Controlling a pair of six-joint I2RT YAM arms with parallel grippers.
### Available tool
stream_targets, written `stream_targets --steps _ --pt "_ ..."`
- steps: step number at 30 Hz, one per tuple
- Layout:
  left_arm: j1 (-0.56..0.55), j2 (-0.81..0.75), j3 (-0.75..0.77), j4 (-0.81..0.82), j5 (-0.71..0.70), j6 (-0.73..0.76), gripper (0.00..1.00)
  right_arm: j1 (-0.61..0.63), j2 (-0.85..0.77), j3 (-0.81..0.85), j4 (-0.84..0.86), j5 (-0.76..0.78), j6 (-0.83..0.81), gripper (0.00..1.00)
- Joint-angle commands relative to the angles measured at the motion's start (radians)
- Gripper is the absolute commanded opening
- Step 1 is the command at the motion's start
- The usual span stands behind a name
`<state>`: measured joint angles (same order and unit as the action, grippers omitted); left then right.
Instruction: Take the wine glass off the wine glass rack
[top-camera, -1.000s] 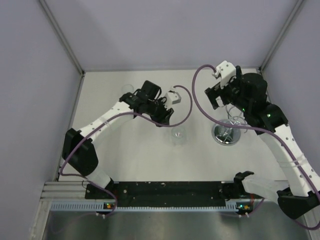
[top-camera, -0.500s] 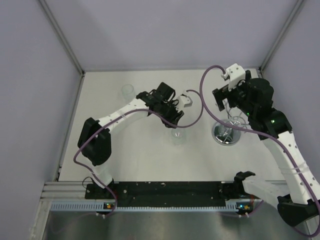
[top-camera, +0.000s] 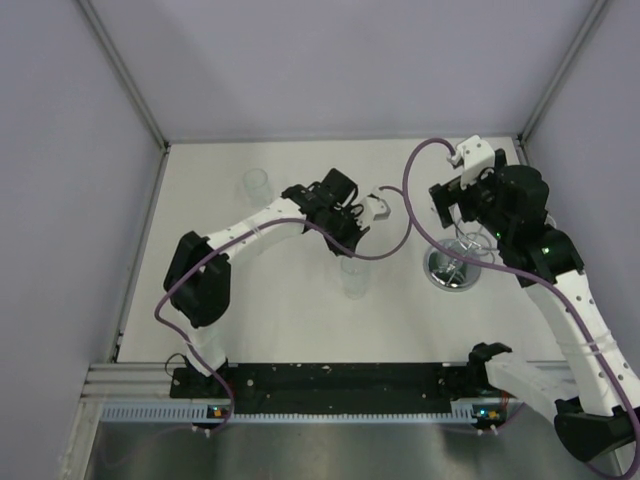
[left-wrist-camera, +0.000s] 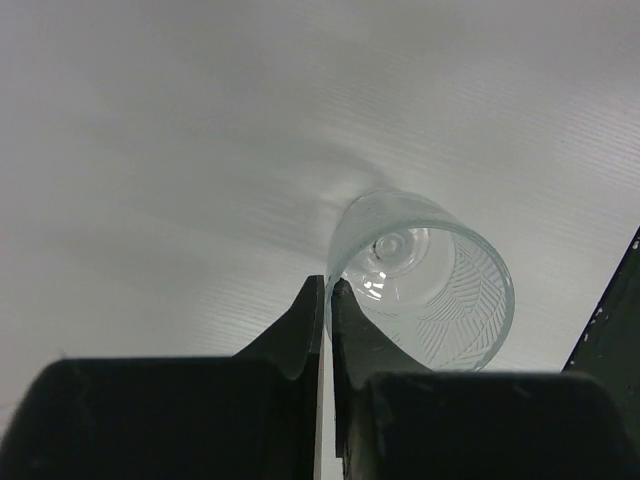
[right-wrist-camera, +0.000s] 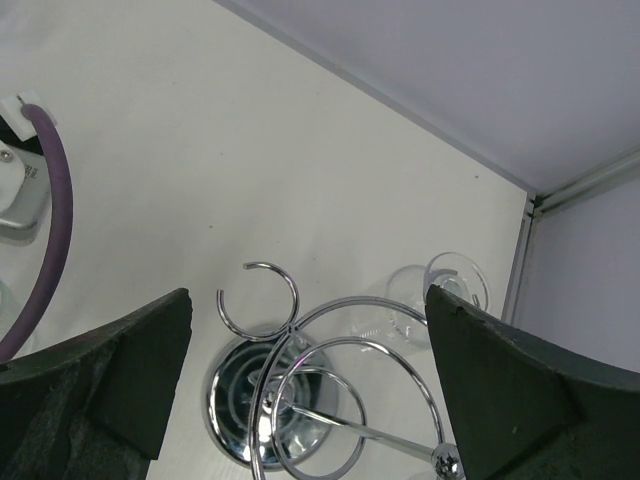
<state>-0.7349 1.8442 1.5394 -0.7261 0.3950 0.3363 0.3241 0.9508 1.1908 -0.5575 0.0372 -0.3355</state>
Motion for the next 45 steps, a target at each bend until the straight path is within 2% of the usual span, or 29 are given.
stream_targets --steps 1,10,17,23,28,45 --pt "-0.003 0.004 0.037 -0.004 0.005 0.02 0.0 -0.01 -0.018 0.007 0.064 -0.008 0.007 0.97" --pt "0.046 -0.016 0.111 -0.03 -0.09 0.056 0.0 -0.011 -0.007 0.042 0.061 0.007 -0.003 0.97" --pt "0.205 0.044 0.258 -0.079 -0.122 0.072 0.0 -0.011 -0.006 0.058 0.05 0.018 -0.02 0.97" --pt "0.314 0.121 0.399 -0.098 -0.157 0.141 0.0 -0.016 0.006 0.067 0.042 0.012 -0.02 0.97" --pt "0.367 0.151 0.404 -0.036 -0.199 0.181 0.0 -0.033 0.031 0.09 0.042 -0.011 0.007 0.97" --pt "0.5 0.259 0.467 0.062 -0.228 0.112 0.0 -0.068 0.072 0.118 0.034 -0.033 0.047 0.96"
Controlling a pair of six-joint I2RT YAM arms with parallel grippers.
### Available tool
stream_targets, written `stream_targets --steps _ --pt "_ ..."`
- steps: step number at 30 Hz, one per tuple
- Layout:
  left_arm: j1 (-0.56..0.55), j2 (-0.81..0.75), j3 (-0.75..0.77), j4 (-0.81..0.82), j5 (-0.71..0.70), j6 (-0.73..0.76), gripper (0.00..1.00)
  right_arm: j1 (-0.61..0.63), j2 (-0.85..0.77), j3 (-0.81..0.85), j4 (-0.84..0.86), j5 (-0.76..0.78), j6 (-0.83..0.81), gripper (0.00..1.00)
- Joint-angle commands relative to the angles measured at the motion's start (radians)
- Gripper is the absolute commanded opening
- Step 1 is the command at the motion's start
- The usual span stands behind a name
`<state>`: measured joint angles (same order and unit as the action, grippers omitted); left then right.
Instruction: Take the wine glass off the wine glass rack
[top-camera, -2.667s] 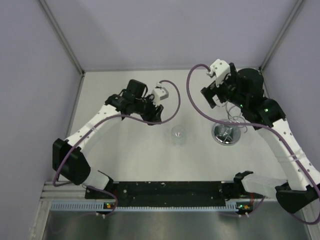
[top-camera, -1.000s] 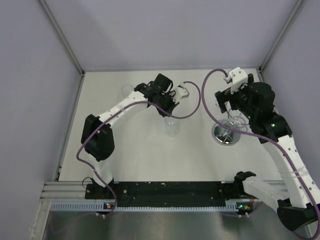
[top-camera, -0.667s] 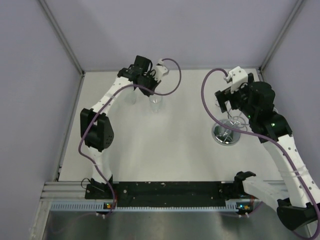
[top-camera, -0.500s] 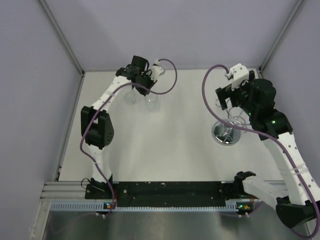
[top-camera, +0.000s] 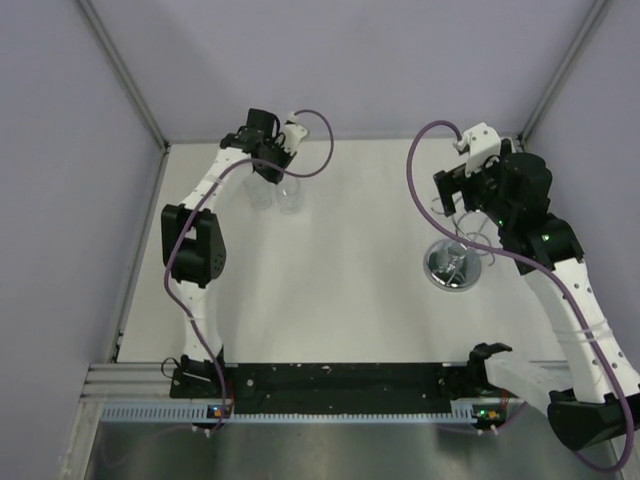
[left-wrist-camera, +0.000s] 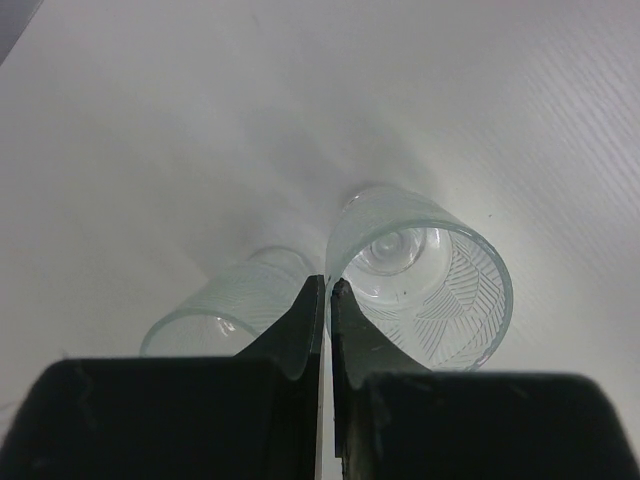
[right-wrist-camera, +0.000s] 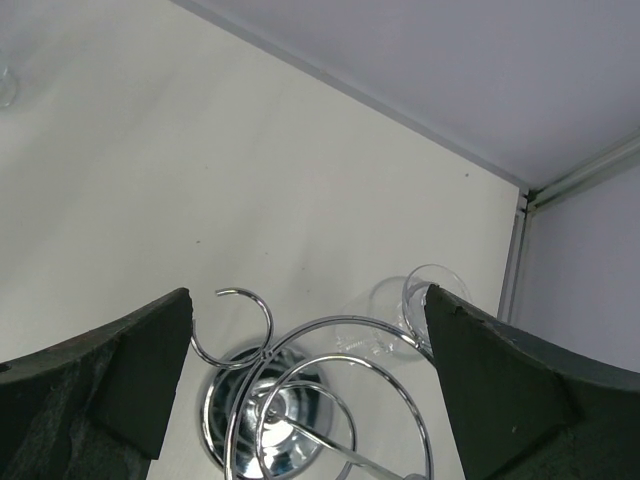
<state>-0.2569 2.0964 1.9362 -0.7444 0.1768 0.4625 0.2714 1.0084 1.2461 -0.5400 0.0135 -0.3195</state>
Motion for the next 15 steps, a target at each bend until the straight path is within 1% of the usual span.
stream_targets --steps 1,11,12,13,15 --pt "0.027 0.016 0.078 0.08 -0.013 -0.013 0.0 -0.015 0.019 0.062 0.015 -0.038 0.034 0.96" --pt "0.047 0.066 0.119 0.123 -0.046 -0.025 0.0 -0.017 0.041 0.081 0.012 -0.049 0.04 0.96" --pt "0.047 0.07 0.121 0.125 -0.052 -0.03 0.02 -0.018 0.044 0.081 0.012 -0.049 0.042 0.96" --pt "0.047 0.071 0.121 0.128 -0.063 -0.035 0.1 -0.017 0.045 0.079 0.011 -0.05 0.042 0.96" --pt "0.047 0.073 0.119 0.128 -0.072 -0.033 0.29 -0.018 0.045 0.081 0.008 -0.055 0.046 0.96"
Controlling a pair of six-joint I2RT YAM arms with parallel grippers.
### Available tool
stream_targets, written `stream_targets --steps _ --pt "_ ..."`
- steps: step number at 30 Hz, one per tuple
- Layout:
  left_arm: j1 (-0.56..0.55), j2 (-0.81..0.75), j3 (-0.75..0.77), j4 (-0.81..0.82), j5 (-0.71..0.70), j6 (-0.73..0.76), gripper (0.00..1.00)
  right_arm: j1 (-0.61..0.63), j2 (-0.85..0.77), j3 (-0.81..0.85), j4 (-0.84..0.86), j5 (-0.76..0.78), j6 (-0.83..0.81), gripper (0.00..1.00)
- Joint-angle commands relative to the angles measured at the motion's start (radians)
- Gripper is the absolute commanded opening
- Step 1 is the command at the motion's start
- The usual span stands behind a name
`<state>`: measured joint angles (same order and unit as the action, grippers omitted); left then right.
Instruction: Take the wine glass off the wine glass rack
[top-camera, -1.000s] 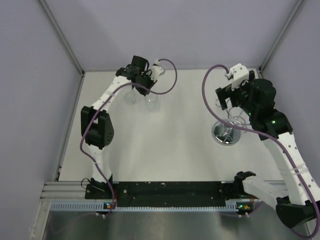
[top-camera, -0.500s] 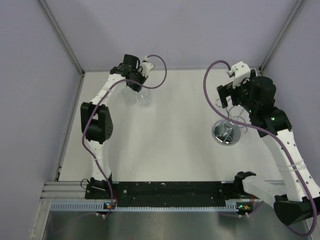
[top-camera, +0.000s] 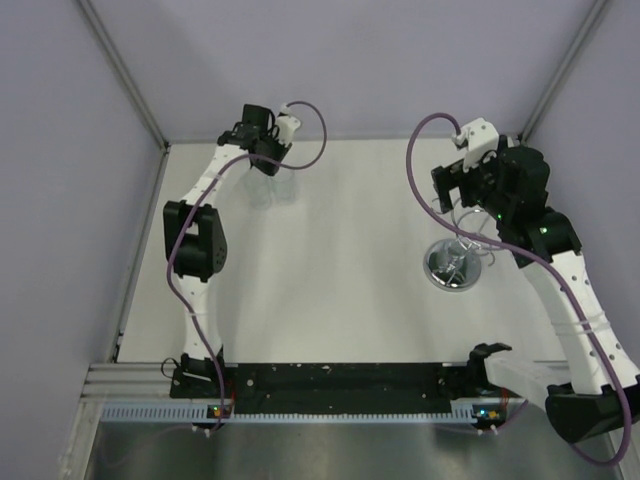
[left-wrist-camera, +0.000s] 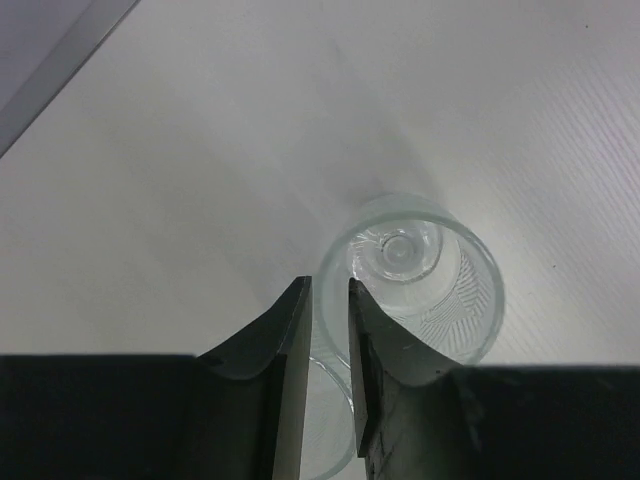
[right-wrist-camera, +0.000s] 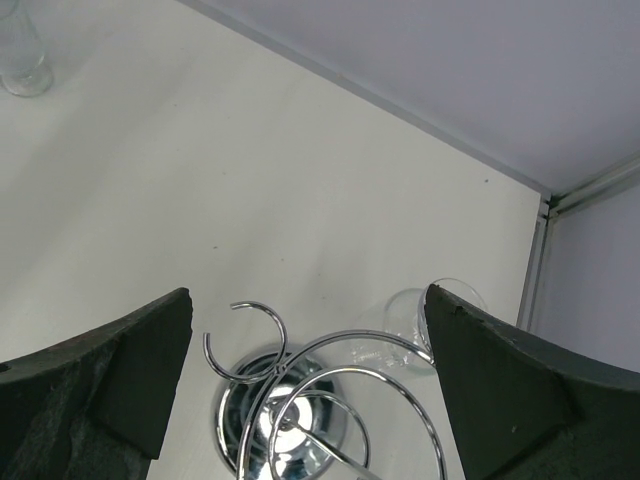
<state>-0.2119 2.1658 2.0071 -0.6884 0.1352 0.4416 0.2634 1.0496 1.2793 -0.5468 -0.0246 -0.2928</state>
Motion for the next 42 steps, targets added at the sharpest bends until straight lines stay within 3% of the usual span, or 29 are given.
stream_targets --steps 1,5,10,20,23,27,31,35,42 --pt "0.002 0.002 0.047 0.073 -0.04 -0.012 0.37 -0.01 0.007 0.049 0.015 -0.018 0.021 0.96" --pt "0.002 -0.014 0.045 0.075 -0.06 -0.017 0.55 -0.01 0.012 0.055 0.01 -0.017 0.026 0.96" --pt "0.002 -0.11 0.055 0.101 -0.023 -0.072 0.64 -0.009 0.012 0.103 -0.034 0.012 0.018 0.96" --pt "-0.128 -0.451 -0.192 0.28 0.481 -0.112 0.71 -0.177 0.041 0.296 -0.289 0.072 0.061 0.95" --pt "-0.234 -0.506 -0.292 0.357 0.52 -0.115 0.72 -0.246 0.044 0.318 -0.358 0.057 0.081 0.92" --pt "-0.386 -0.491 -0.349 0.395 0.495 -0.087 0.74 -0.345 0.04 0.336 -0.442 -0.04 0.101 0.91" --pt "-0.49 -0.422 -0.344 0.457 0.472 -0.103 0.75 -0.362 0.014 0.325 -0.507 -0.126 0.096 0.9" --pt "-0.543 -0.342 -0.317 0.532 0.483 -0.168 0.75 -0.362 -0.026 0.267 -0.518 -0.196 0.121 0.89" --pt "-0.566 -0.31 -0.311 0.587 0.486 -0.274 0.75 -0.362 -0.023 0.178 -0.453 -0.164 0.115 0.85"
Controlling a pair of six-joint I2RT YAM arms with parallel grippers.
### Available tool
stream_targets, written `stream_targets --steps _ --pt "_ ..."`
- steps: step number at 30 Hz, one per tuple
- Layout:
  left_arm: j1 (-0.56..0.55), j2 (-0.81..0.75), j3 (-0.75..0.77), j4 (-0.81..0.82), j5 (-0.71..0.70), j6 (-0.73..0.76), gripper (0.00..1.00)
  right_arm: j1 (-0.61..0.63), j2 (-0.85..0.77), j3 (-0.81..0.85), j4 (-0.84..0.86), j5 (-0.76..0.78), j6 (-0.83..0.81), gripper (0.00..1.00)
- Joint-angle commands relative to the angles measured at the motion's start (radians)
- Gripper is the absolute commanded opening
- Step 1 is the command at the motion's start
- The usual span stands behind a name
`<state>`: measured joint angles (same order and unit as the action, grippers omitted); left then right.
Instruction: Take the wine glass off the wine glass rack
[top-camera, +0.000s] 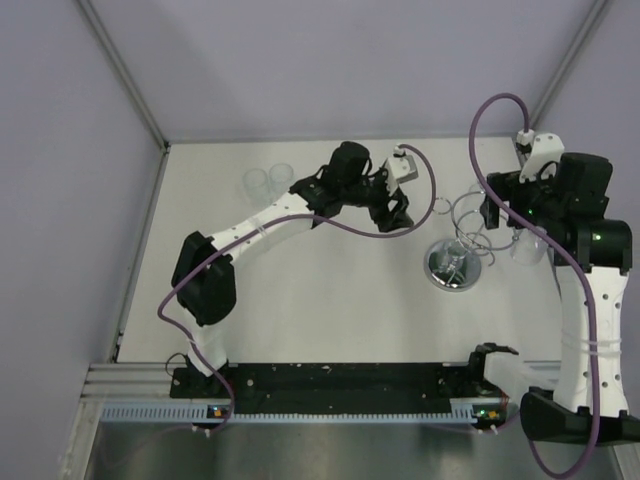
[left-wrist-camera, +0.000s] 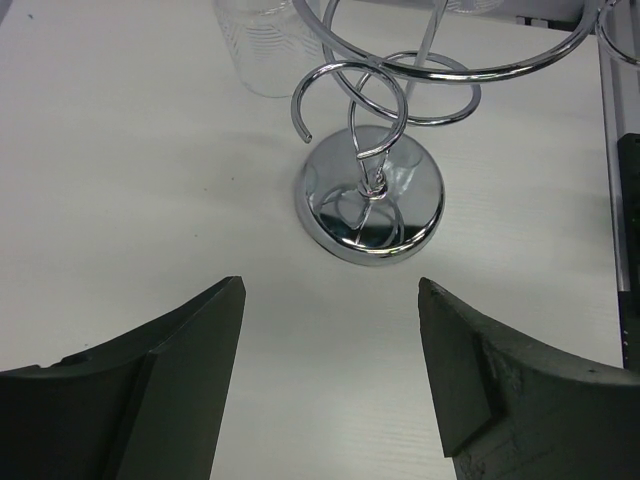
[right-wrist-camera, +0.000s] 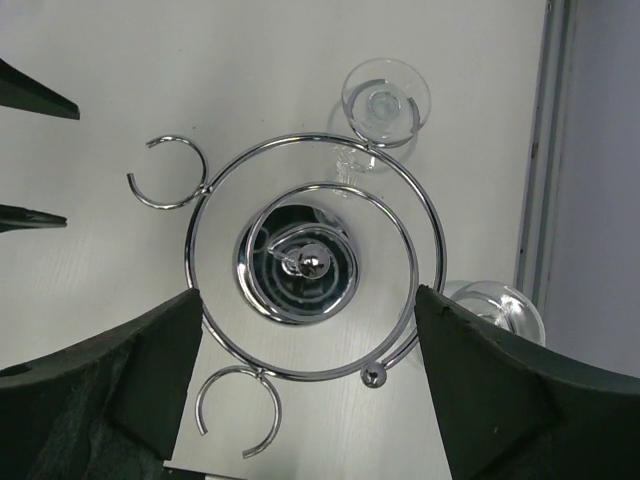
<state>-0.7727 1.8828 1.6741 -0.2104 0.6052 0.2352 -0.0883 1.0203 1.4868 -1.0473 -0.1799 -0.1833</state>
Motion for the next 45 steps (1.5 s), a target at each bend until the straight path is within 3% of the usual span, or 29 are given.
stream_targets --steps 1,13,20,30,34,38,45 --pt "-0.005 -0.034 0.019 0.108 0.013 -0.069 0.75 -0.01 0.012 -0.036 0.053 -0.009 -0.001 0.83" --pt "-0.005 -0.109 -0.079 0.062 -0.028 -0.031 0.74 -0.008 0.027 -0.137 0.225 -0.104 -0.004 0.6" --pt "-0.005 -0.132 -0.108 0.046 -0.044 -0.02 0.74 -0.01 0.044 -0.146 0.239 -0.107 0.005 0.44" --pt "-0.004 -0.134 -0.108 0.036 -0.058 -0.004 0.74 -0.008 0.034 -0.172 0.24 -0.081 0.005 0.38" --pt "-0.004 -0.134 -0.106 0.031 -0.062 -0.002 0.74 -0.008 0.03 -0.175 0.24 -0.087 0.001 0.22" --pt "0.0 -0.134 -0.108 0.023 -0.07 0.004 0.74 -0.008 0.027 -0.174 0.247 -0.112 -0.005 0.0" --pt "0.012 -0.149 -0.123 0.011 -0.087 0.009 0.74 -0.001 0.053 -0.126 0.289 -0.167 0.013 0.0"
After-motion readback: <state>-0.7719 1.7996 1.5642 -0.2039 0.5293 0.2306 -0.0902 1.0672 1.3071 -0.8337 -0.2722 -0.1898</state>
